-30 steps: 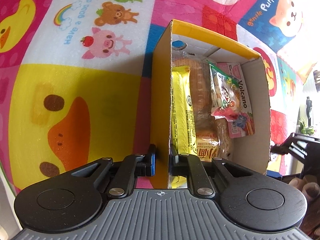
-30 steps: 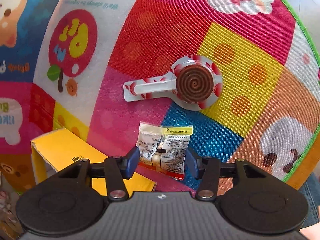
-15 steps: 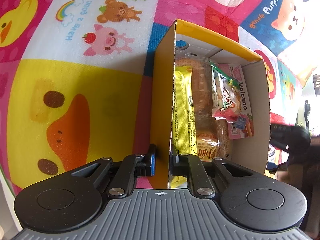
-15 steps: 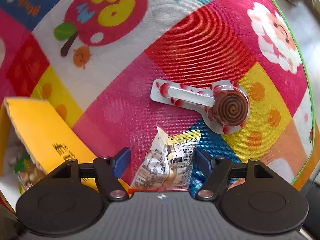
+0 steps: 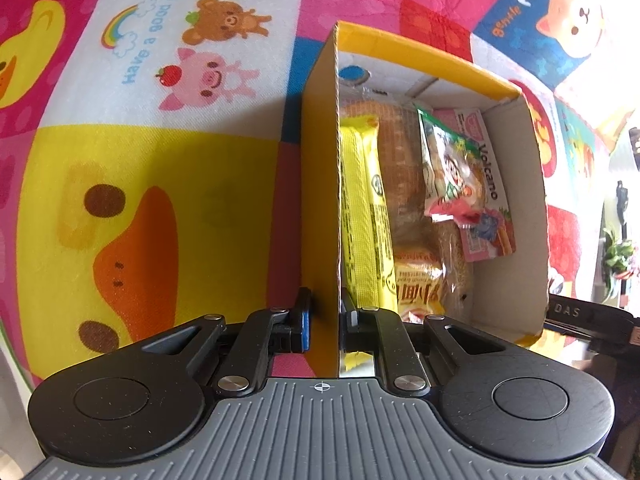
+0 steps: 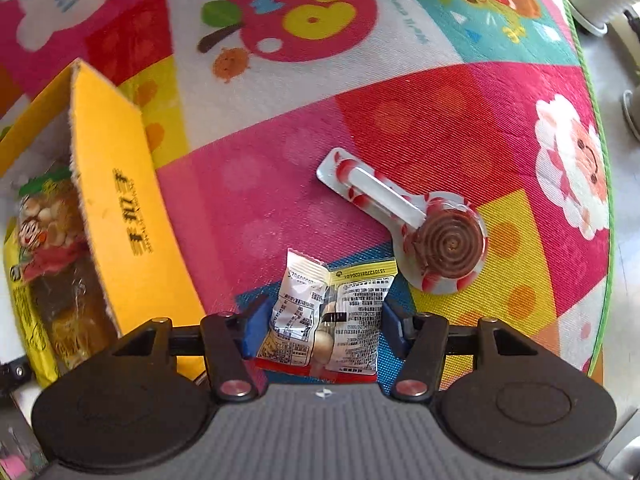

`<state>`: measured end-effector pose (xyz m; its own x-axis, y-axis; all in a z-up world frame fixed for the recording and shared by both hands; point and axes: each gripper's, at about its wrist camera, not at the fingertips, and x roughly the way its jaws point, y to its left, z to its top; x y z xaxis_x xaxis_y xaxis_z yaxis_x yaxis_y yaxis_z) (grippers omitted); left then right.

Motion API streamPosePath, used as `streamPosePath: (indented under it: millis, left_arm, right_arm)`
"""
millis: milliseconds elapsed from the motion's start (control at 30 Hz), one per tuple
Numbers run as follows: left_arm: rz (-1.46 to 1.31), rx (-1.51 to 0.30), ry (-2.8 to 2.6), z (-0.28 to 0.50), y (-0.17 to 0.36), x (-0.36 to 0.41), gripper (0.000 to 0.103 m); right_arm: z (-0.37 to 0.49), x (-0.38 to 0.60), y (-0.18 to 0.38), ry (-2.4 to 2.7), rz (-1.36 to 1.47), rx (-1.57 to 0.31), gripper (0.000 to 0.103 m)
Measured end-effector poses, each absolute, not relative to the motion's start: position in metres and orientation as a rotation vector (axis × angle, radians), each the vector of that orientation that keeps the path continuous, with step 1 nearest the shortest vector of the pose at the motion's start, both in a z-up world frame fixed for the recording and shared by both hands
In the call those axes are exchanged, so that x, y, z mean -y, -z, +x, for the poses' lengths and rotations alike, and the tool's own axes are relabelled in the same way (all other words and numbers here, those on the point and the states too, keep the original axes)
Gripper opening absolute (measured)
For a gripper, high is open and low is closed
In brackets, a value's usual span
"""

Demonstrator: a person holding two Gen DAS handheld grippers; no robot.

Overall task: Organize objects
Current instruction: 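Carry the snack packet into the yellow box and open the right tool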

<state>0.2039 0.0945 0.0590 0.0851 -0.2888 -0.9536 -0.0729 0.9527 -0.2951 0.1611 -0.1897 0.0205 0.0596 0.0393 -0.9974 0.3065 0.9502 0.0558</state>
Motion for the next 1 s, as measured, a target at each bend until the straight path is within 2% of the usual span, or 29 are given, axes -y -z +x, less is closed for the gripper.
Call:
streamPosePath:
  millis: [267,500,1000]
  left_arm:
    - [-0.202,-1.473,0.178,0.199,-0.061,-0.082,0.013]
    - [-0.124,-1.481,0.214,0.186,-0.068,-0.075,0.012]
    - [-0.161,-1.434,0.283,0.176,-0.067,-0.09,0.013]
  right_arm:
    - [0.12,0.199,-0.049,0.109,0.294,-1.517,0.057]
    - [0.076,0.179,-0.106,-0.04,0.278,-1.53,0.057]
    - [0.066,0.111,-0.196,-0.191,0.146,-1.427,0.057]
